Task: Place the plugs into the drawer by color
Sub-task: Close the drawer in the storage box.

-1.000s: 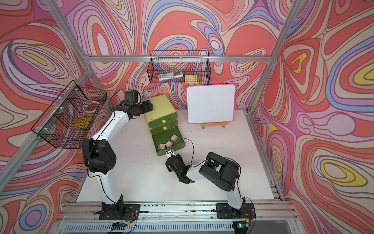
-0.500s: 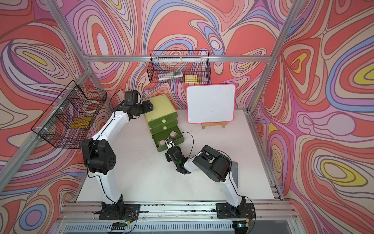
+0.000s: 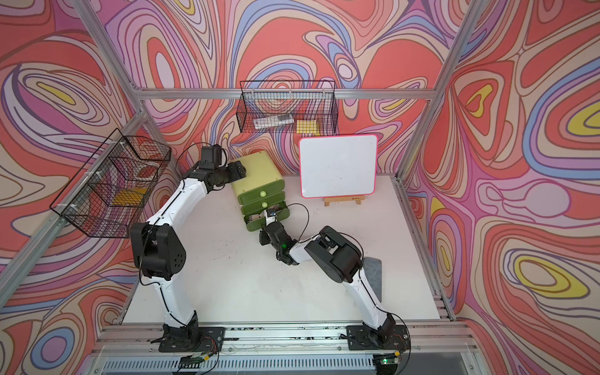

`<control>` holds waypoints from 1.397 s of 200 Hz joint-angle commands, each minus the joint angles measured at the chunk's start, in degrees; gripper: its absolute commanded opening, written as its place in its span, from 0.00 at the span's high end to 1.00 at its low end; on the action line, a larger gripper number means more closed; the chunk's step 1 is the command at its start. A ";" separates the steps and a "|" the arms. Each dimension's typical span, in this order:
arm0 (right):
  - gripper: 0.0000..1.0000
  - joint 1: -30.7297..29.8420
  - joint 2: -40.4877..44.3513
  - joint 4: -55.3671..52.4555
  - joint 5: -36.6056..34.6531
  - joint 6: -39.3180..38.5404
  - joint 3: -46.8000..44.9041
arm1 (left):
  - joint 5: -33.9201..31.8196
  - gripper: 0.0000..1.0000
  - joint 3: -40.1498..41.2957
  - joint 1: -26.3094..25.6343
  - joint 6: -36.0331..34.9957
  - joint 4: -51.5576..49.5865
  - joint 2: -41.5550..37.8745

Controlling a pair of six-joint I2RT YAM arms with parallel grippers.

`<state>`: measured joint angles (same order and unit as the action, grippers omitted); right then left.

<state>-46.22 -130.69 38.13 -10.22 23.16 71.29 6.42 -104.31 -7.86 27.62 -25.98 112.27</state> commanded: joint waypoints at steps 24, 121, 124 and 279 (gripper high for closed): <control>1.00 1.89 -3.90 1.66 4.76 9.10 4.65 | 0.45 0.16 4.23 -1.55 -2.76 -13.55 3.44; 1.00 3.26 -8.83 3.15 7.26 14.12 11.15 | -0.81 0.15 4.29 -2.06 -3.41 -13.73 2.61; 1.00 3.44 -8.79 3.24 7.31 14.12 11.23 | -0.94 0.15 4.29 -2.07 -3.46 -13.77 2.57; 0.72 19.67 18.89 -40.76 38.25 8.89 20.97 | 3.61 0.12 -7.97 2.13 4.54 -23.51 -4.93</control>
<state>-28.93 -107.61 7.79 20.34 33.91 85.91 5.39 -110.52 -7.99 29.02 -48.07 106.89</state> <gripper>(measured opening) 0.252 0.880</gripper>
